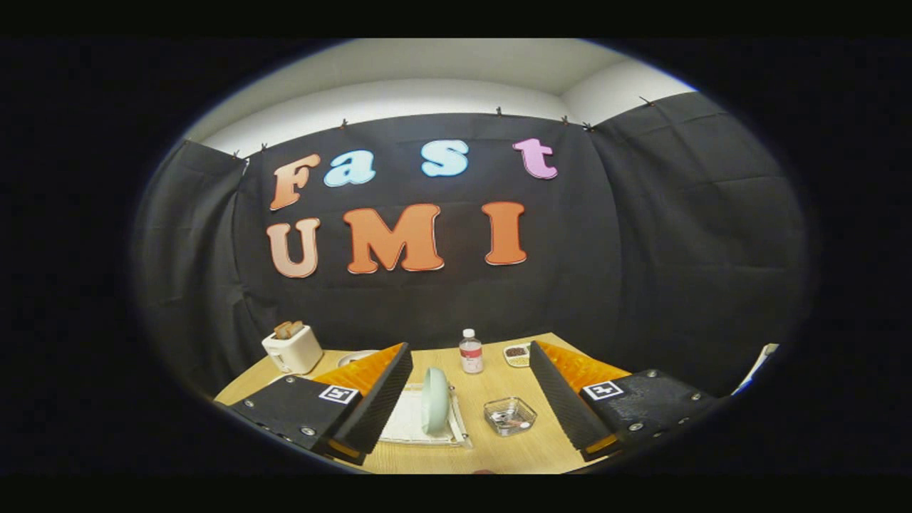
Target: Take the plate from the dish rack, then take the spoon from the basket and place it into the plate.
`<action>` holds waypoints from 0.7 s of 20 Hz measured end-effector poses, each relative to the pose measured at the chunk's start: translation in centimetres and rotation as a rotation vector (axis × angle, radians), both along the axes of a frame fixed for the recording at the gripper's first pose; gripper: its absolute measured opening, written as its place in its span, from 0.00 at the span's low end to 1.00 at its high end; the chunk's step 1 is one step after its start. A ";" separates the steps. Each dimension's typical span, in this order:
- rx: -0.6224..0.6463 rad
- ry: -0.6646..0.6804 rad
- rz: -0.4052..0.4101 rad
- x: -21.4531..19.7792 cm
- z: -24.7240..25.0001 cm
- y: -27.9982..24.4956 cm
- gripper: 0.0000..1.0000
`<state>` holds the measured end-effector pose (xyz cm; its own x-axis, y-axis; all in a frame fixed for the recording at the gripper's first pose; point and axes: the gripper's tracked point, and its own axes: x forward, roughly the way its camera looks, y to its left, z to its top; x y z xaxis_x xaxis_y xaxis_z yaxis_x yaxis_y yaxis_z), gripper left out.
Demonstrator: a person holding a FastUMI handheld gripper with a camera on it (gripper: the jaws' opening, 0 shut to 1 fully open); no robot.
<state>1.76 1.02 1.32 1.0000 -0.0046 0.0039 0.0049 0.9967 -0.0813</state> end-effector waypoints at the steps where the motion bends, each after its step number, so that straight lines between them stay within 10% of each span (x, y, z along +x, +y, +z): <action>1: -0.007 0.003 -0.006 0.2 -0.1 -0.1 0.98; 14: -0.088 0.195 0.061 6.5 -6.8 4.0 0.98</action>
